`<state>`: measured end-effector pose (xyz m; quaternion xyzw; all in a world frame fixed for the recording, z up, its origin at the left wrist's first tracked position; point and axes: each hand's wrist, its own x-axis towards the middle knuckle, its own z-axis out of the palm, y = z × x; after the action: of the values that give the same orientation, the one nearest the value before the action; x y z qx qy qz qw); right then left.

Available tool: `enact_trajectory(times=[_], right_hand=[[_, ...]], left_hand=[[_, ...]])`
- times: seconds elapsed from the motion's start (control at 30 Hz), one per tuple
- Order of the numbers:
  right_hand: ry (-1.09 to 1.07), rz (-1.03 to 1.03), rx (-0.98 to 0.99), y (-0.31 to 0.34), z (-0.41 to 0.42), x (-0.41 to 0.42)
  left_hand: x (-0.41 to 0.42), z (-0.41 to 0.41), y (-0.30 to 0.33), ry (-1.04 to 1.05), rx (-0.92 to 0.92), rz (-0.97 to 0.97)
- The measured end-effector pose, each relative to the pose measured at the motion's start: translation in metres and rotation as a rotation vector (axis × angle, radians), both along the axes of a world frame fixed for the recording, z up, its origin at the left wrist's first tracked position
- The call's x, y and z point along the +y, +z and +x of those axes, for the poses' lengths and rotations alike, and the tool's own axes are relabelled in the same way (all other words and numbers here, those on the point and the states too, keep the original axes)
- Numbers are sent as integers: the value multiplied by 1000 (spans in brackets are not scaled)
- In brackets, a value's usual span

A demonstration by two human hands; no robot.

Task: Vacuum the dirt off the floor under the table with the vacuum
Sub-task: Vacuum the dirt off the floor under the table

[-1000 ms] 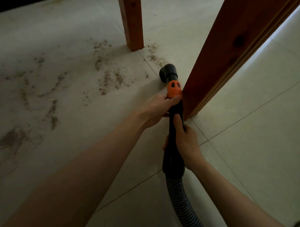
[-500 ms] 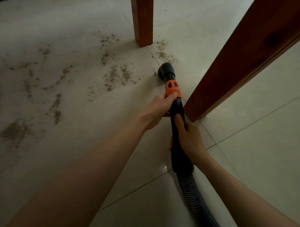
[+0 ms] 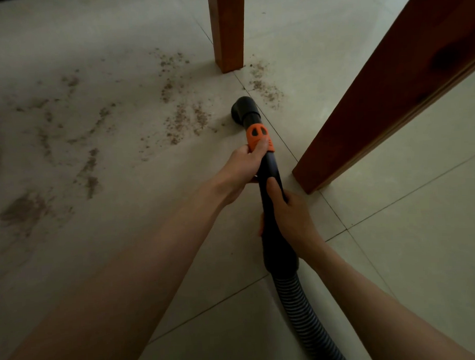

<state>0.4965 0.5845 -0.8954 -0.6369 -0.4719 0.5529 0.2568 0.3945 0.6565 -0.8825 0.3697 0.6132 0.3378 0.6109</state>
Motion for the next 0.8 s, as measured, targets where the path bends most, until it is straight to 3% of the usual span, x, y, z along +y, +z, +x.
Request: enact_trajectory(times=[0.2,0.53,0.8], right_hand=[[-107,-36,96,2,1,-6],[41,-165,261,18,-10,-2],[-32,-103,216,16,-15,-11]], left_hand=[[0,10,2,-116,93,14],[-4,-12,-2,159,61,21],[-9,-11,4,41,85,23]])
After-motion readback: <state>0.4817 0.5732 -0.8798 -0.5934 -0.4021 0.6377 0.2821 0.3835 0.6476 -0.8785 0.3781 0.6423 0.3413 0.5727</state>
